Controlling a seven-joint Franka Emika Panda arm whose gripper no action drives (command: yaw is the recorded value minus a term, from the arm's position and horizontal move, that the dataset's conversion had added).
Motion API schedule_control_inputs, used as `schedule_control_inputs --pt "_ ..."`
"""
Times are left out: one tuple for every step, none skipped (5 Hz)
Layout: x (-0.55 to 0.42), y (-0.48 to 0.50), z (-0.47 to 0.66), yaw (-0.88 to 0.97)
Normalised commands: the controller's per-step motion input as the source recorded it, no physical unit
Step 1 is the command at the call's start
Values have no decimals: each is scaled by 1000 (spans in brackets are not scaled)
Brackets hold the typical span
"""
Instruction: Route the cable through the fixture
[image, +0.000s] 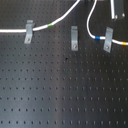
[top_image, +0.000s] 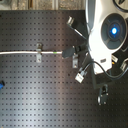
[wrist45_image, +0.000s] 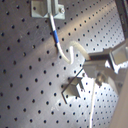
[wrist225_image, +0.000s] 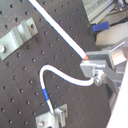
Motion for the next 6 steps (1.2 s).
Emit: schedule_control_inputs --pt "-366 498 180 126" --pt "-414 440 157 157" --pt "-180 145 223 46" --pt "0 0 11 0" --pt "-204 -26 152 0" --pt "-261 -33 184 0"
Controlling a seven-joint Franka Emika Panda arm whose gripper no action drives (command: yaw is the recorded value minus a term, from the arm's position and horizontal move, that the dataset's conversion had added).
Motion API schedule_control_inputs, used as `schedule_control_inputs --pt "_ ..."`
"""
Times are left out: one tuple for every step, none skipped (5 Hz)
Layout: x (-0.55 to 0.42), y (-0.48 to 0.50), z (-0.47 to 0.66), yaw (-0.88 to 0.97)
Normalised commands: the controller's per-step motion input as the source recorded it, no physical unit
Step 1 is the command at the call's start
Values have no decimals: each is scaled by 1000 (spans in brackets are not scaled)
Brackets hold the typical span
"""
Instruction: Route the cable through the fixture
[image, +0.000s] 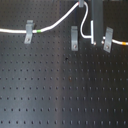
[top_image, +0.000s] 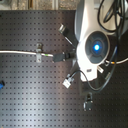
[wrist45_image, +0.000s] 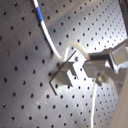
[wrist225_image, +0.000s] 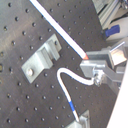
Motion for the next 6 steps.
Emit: schedule_control_inputs --pt "-29 -23 37 0" --pt "-155 -17 188 63" --pt "-208 -22 240 63" --pt "-241 -21 270 57" --pt "-204 -14 200 37" --pt "-2 21 -1 0"
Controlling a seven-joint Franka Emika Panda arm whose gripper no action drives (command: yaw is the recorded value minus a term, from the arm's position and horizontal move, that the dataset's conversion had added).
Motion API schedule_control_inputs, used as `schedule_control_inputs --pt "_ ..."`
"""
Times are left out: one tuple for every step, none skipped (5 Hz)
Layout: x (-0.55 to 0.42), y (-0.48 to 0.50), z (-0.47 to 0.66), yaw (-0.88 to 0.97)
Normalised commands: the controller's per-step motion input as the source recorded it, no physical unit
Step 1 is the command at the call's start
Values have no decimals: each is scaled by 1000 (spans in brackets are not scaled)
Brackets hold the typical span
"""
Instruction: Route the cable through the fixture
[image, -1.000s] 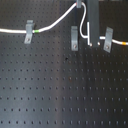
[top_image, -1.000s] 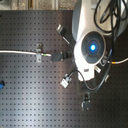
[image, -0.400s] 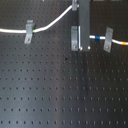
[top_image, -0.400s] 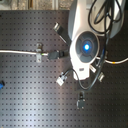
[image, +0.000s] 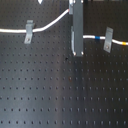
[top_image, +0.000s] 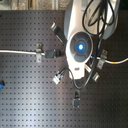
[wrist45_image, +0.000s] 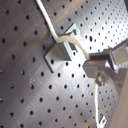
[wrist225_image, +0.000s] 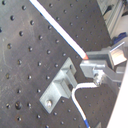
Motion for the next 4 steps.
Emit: schedule_control_inputs --pt "-23 359 -9 314" --pt "-8 293 -4 588" --pt "-68 155 17 571" --pt "-286 139 62 431"
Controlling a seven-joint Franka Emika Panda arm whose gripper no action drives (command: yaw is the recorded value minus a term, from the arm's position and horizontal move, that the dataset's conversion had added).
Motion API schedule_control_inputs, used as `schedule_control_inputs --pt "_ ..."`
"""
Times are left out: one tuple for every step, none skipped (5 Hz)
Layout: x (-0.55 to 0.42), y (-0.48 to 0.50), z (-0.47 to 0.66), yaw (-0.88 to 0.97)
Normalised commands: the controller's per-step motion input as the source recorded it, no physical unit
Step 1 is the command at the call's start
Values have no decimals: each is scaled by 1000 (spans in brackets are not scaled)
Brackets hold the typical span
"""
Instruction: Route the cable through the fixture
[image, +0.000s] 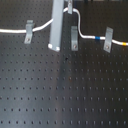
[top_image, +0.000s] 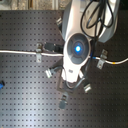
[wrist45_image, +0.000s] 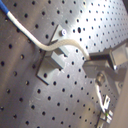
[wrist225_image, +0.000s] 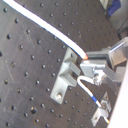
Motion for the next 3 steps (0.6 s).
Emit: schedule_control_inputs --pt "-118 34 166 200" --pt "-1 2 199 60" --pt "24 68 278 91"
